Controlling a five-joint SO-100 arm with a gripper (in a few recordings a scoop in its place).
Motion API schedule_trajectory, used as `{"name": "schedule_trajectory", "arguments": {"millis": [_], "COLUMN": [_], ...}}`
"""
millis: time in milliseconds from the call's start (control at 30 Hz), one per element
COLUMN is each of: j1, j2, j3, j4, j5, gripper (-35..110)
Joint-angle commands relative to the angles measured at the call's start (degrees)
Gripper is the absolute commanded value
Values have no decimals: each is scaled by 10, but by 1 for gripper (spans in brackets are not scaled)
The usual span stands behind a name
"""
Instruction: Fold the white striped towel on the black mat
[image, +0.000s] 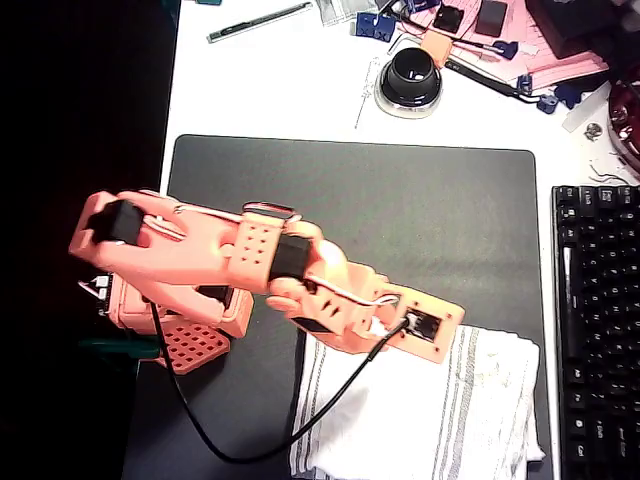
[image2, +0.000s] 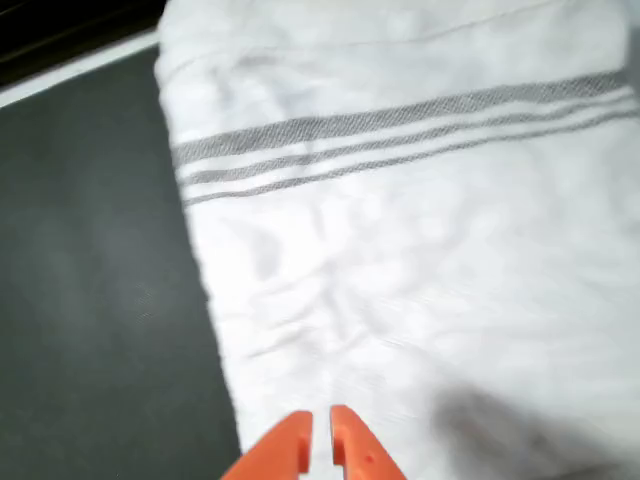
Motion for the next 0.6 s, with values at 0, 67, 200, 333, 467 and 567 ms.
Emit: {"name": "schedule_trajectory", "arguments": {"millis": [0,67,200,333,467,567], "j1": [-25,-39,-60,-69,-85,-84], "j2": [161,223,349,440,456,468], "j3": [84,137,245,330,333,333], "j4": [-8,-14,-25,-45,-18,25], "j5": [-11,-7,-11,-6,11,3], "gripper": [0,0,0,0,0,0]}}
